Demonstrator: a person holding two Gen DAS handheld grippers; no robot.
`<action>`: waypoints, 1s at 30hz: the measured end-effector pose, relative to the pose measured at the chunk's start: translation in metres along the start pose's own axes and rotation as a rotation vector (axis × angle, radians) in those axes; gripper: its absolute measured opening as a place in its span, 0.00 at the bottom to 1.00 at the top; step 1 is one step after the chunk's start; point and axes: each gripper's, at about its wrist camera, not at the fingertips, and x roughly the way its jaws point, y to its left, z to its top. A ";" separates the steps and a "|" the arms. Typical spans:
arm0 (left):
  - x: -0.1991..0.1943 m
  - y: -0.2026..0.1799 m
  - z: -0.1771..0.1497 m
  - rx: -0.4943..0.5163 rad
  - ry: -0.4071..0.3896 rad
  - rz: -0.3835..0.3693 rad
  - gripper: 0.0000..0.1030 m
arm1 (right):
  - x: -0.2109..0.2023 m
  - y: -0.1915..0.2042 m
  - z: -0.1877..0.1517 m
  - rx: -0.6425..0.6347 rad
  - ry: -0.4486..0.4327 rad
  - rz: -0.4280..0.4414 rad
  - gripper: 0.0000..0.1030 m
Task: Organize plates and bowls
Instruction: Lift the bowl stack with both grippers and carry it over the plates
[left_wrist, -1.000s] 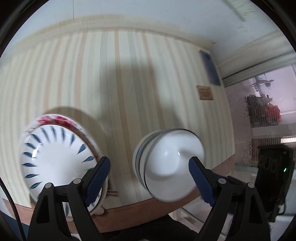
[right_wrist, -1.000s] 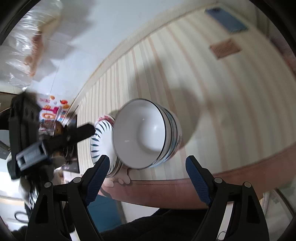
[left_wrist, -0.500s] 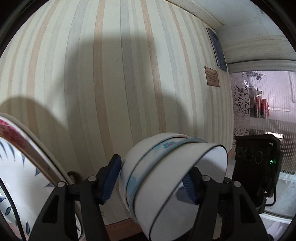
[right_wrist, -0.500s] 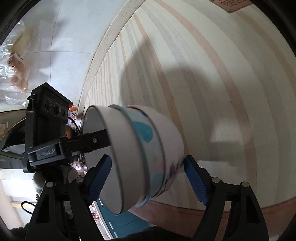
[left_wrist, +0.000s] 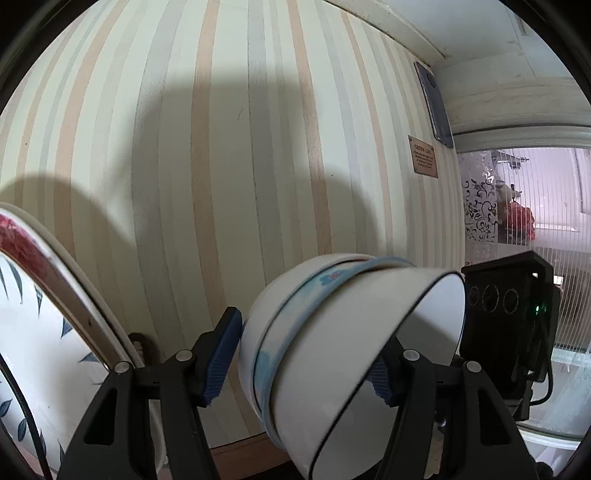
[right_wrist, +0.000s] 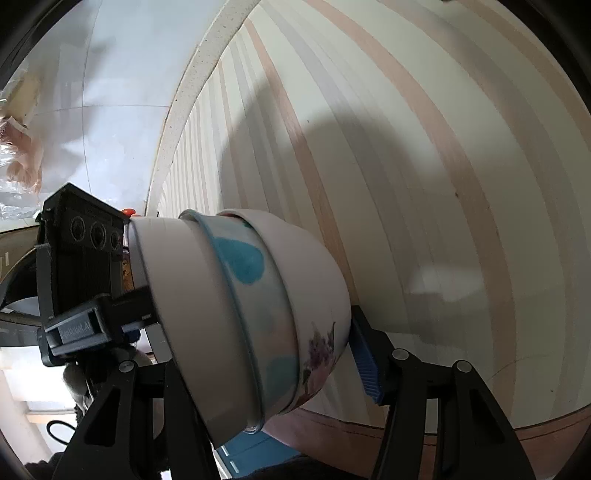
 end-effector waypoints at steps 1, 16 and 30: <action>-0.001 -0.001 0.000 -0.003 -0.004 0.000 0.58 | -0.001 0.001 0.002 0.001 0.000 0.002 0.57; -0.047 0.006 -0.002 -0.044 -0.081 0.000 0.58 | -0.005 0.041 0.017 -0.062 0.019 0.013 0.57; -0.135 0.087 -0.032 -0.159 -0.203 0.004 0.58 | 0.047 0.145 0.011 -0.203 0.111 0.028 0.57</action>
